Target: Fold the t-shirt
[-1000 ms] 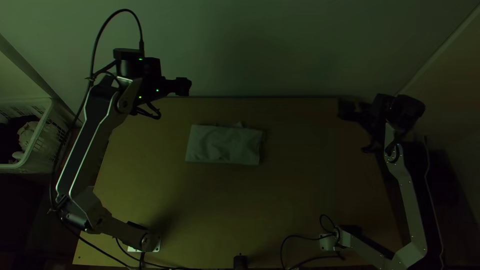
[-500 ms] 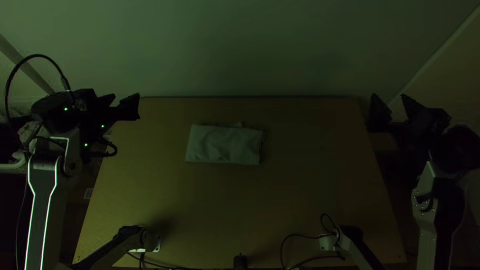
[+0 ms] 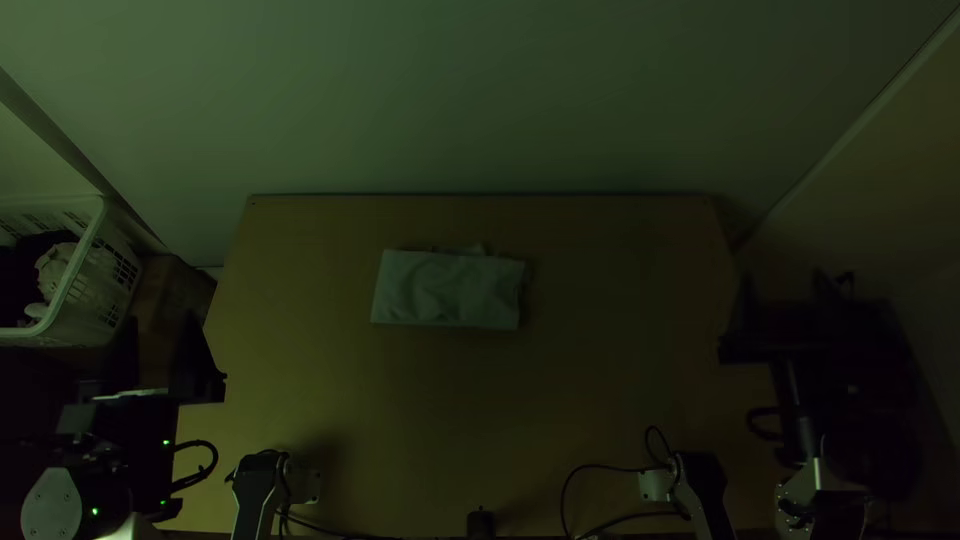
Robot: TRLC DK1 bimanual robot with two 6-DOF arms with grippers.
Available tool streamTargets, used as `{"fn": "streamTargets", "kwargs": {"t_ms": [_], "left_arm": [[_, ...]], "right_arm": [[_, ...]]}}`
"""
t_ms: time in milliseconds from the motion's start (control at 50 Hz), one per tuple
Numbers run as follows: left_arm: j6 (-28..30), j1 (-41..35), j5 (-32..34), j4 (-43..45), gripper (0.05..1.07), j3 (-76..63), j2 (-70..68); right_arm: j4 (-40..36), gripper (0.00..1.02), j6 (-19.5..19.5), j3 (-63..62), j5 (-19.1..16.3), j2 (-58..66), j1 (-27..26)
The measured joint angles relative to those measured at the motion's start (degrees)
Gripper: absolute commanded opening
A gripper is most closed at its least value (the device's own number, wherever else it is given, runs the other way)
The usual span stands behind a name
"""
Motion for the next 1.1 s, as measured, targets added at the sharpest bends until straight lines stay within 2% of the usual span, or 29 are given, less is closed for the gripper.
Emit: {"fn": "streamTargets", "kwargs": {"t_ms": [140,340,640,760,960,1100], "left_arm": [[1.66,0.15,-0.07,3.39,1.03,-10.54,-10.64],[1.60,1.40,-1.31,8.46,1.03,-19.34,-11.37],[1.68,1.75,-1.79,22.99,1.03,-37.99,-11.39],[1.86,2.27,-2.03,25.86,1.03,-44.17,-11.39],[2.01,2.29,-2.03,29.07,1.03,-49.59,-11.41],[2.56,2.29,-2.03,28.41,1.03,-50.77,-11.45]], "right_arm": [[1.53,0.98,-1.75,-8.61,0.00,-9.42,0.00],[1.97,0.98,-2.29,-17.70,0.00,-18.56,-0.33],[11.69,0.98,-2.27,-32.70,0.48,-18.93,-3.08],[14.62,0.98,-2.32,-39.82,0.90,-18.93,-3.45],[14.80,0.99,-2.29,-46.07,1.40,-18.93,-5.95],[12.24,0.99,-2.27,-46.34,1.70,-18.97,-8.94]]}}
